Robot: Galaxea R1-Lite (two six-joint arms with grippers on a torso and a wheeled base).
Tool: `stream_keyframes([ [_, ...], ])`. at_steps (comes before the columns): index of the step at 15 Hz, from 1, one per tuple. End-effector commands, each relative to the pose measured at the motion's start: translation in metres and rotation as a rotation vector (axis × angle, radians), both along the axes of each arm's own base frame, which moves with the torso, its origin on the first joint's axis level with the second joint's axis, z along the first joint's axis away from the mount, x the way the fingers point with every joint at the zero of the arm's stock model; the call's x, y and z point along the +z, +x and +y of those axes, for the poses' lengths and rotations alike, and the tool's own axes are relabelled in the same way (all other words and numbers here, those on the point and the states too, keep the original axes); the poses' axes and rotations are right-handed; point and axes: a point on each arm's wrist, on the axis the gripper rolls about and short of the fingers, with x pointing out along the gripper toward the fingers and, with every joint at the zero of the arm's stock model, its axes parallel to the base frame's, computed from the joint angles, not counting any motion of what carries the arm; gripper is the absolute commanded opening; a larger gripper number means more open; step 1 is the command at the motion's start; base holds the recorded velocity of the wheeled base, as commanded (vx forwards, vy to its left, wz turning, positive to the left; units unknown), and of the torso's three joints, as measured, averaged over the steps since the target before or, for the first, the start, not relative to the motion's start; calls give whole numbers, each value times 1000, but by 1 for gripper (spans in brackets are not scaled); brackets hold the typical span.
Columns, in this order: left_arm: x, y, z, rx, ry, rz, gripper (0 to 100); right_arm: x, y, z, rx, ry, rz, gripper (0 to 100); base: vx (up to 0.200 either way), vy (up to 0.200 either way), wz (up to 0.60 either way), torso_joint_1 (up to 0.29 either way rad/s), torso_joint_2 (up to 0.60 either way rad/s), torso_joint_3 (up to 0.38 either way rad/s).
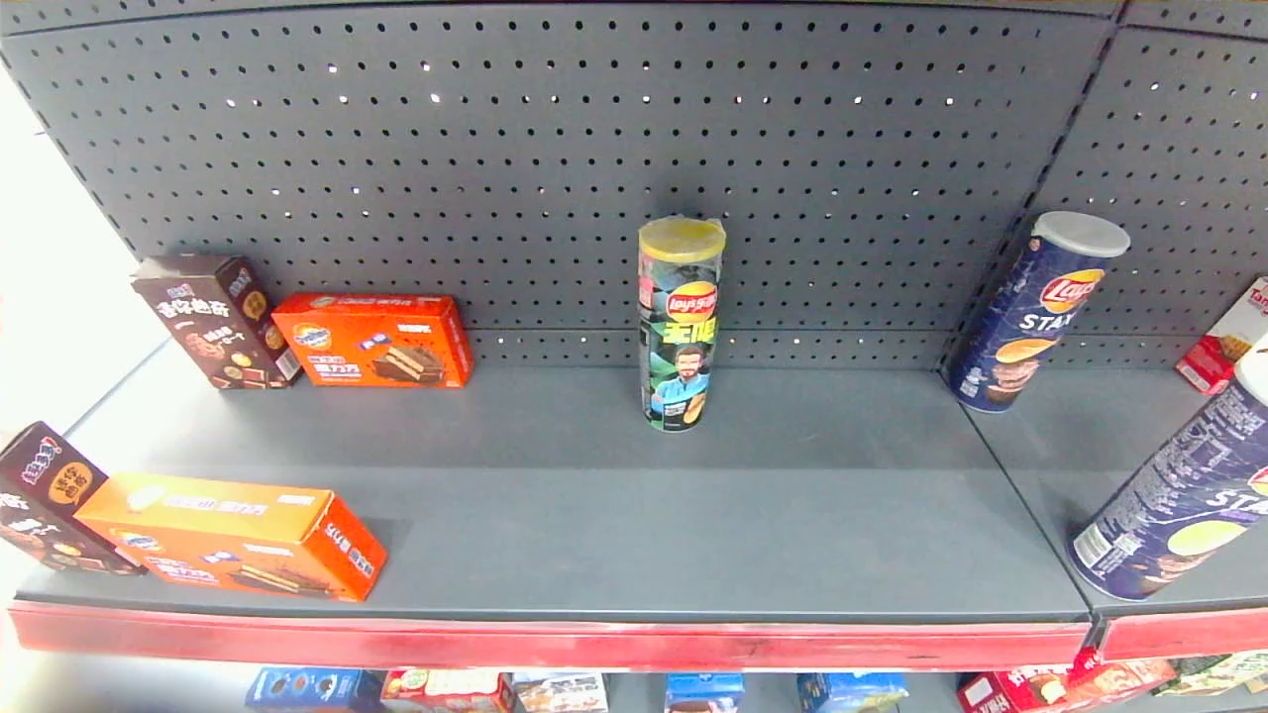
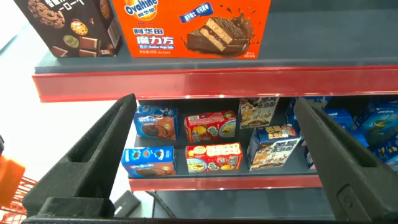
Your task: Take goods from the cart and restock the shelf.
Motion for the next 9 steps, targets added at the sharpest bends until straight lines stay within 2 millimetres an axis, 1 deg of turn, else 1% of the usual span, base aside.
stream_keyframes([
  [1,0,0,0,-1,0,0,100,0,0,0,0,0,1,100,0,0,0,0,0,0],
  [9,0,0,0,-1,-2,1,100,0,0,0,0,0,1,100,0,0,0,0,0,0],
])
